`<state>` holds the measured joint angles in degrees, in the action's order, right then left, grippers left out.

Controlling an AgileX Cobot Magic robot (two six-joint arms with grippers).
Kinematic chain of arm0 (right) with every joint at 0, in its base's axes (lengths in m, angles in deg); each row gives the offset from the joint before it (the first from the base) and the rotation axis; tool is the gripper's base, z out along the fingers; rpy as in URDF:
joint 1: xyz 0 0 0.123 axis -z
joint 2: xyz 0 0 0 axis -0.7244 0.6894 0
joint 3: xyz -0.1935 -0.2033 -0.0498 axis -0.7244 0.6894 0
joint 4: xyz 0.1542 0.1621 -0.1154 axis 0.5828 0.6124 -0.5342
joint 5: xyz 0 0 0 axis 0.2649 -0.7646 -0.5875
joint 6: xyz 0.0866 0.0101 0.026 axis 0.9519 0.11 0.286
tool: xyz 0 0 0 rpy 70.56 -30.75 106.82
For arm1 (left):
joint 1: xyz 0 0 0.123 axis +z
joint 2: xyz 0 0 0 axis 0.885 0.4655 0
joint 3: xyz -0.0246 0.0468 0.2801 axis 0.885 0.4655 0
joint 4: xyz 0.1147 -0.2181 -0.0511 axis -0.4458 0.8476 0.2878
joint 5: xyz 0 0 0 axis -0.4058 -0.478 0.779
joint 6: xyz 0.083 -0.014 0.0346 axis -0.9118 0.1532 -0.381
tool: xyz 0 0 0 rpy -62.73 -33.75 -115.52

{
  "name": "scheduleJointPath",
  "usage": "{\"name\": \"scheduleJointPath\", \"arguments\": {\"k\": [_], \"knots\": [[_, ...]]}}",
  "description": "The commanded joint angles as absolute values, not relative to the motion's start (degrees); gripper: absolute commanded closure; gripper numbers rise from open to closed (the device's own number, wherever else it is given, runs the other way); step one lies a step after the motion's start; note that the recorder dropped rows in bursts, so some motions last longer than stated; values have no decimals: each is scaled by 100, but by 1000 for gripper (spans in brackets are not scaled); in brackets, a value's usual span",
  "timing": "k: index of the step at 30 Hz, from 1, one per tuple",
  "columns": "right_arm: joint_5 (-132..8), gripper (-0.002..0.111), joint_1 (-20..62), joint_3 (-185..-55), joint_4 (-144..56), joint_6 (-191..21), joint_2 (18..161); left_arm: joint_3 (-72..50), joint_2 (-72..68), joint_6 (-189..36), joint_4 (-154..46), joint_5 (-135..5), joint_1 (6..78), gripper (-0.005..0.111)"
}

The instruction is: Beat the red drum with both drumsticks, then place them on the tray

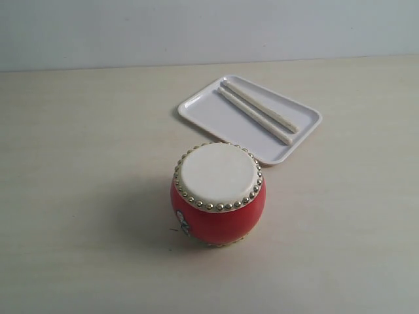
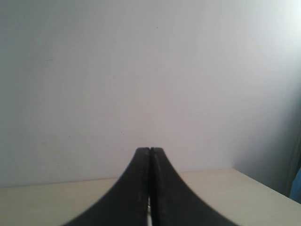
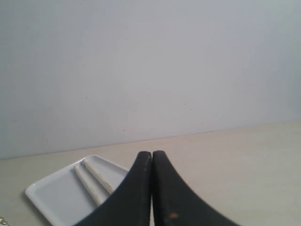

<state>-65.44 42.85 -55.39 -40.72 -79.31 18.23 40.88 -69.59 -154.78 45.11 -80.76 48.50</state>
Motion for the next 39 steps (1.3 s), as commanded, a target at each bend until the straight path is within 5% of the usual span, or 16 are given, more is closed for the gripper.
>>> {"name": "scheduleJointPath", "arguments": {"k": [1, 14, 24, 28, 39], "knots": [[-6527, 108, 4312, -5513, -4125, -7920, 1785, 4106, -6988, -15460, 4551, -8127, 4858, 107], [-6527, 108, 4312, -5513, -4125, -7920, 1785, 4121, -7040, -15656, 4425, -8044, 4858, 107], [-6527, 108, 4312, -5513, -4125, -7920, 1785, 4447, -7074, -6748, -4897, -7180, 4858, 107], [-6527, 108, 4312, -5513, -4125, -7920, 1785, 4979, -7088, -6690, -5302, -6239, 4916, 107], [-6527, 108, 4312, -5513, -4125, -7920, 1785, 4979, -7151, -6161, -5997, -6672, 6044, 107]]}}
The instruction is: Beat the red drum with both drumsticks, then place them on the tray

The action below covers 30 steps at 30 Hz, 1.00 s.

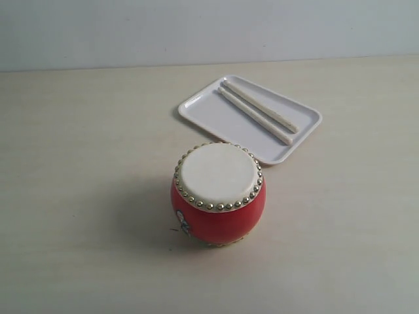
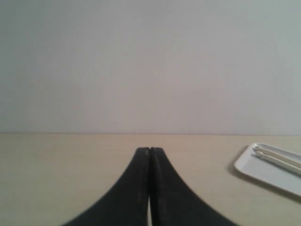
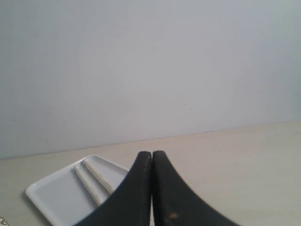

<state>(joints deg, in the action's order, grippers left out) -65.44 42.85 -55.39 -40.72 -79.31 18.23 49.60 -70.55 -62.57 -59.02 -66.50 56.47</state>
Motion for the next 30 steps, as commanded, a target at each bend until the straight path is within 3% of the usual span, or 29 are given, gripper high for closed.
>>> {"name": "scheduleJointPath", "arguments": {"k": [1, 30], "knots": [[-6527, 108, 4312, -5513, -4125, -7920, 1785, 4979, -7151, -6150, -5997, -6722, 6105, 107], [-6527, 108, 4312, -5513, -4125, -7920, 1785, 4979, -7151, -6261, -5865, -6923, 6459, 107]]}}
